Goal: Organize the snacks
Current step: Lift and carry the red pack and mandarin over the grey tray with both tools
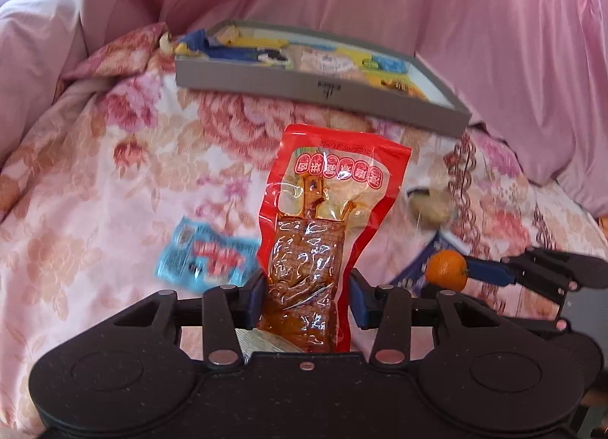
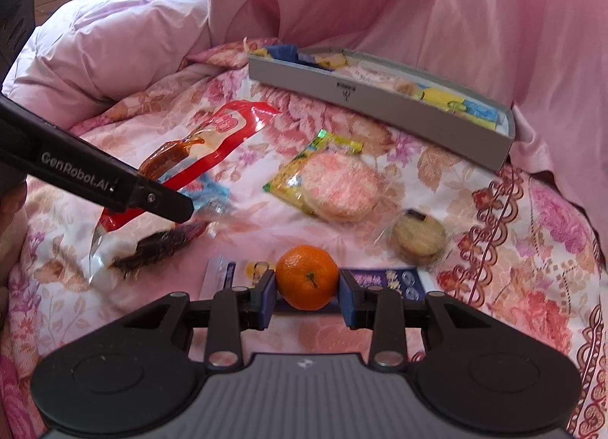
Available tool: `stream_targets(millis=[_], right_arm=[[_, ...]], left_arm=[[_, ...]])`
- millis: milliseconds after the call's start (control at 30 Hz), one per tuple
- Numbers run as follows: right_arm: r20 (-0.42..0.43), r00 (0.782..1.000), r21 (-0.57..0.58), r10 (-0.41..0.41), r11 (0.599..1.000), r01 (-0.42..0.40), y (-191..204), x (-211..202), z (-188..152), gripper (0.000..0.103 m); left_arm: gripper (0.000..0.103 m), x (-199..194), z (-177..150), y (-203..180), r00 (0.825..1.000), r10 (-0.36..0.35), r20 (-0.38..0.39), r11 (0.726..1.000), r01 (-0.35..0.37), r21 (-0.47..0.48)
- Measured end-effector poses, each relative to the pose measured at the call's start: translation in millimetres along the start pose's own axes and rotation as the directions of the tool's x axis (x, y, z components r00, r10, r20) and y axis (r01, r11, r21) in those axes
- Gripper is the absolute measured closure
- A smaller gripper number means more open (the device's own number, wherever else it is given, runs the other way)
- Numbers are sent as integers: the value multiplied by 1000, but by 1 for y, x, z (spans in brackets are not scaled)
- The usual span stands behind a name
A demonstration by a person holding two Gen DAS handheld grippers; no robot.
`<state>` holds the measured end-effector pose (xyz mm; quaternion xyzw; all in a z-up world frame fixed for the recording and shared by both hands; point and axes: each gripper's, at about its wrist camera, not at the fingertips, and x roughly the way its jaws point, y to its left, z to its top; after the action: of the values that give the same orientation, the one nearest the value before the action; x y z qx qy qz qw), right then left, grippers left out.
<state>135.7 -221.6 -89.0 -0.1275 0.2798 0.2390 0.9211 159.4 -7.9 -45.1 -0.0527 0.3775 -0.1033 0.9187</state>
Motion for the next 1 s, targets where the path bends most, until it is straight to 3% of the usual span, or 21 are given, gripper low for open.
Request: stream_targets(millis=[300, 567, 733, 1000], right_arm=[[141, 983, 84, -117, 991, 105, -39, 2, 26, 64], [271, 936, 181, -226, 967, 181, -87, 11, 64, 64], [309, 918, 217, -249, 958, 187, -108, 29, 81, 64], [308, 917, 250, -253, 952, 178, -131, 63, 91, 64]], left_arm=[[57, 8, 72, -19, 997, -2, 76, 999, 6, -47], [57, 25, 158, -41, 985, 6, 175, 996, 9, -85], [57, 52, 194, -52, 981, 15, 196, 993, 8, -121], [57, 104, 227, -81, 981, 20, 195, 994, 1, -105]])
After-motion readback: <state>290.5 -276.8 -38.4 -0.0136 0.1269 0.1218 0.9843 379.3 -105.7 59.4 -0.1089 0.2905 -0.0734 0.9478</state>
